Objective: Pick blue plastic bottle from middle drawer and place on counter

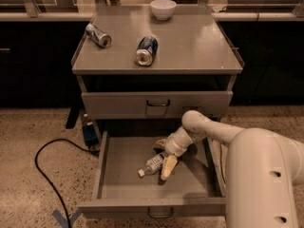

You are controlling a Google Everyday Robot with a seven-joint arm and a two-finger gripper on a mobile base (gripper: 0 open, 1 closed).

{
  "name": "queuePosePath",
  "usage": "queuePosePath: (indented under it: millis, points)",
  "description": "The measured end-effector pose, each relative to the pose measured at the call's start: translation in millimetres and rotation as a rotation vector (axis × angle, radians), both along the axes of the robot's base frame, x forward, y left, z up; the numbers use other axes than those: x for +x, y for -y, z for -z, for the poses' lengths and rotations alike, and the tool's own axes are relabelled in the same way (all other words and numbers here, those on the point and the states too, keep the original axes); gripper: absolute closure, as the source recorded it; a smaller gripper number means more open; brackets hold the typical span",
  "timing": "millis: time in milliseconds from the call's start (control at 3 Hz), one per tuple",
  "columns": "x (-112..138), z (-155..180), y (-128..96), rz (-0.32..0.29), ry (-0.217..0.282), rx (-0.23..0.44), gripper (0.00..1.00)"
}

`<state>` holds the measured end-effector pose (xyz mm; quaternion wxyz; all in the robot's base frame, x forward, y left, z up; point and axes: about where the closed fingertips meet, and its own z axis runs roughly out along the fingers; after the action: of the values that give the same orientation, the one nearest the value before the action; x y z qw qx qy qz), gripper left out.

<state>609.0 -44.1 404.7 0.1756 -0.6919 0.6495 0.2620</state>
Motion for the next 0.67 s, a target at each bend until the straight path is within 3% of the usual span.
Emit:
queuePosePath:
  millis: [667]
  points:
    - [-0.9, 16.3, -17.1, -0.024, -0.021, 0.024, 0.00]
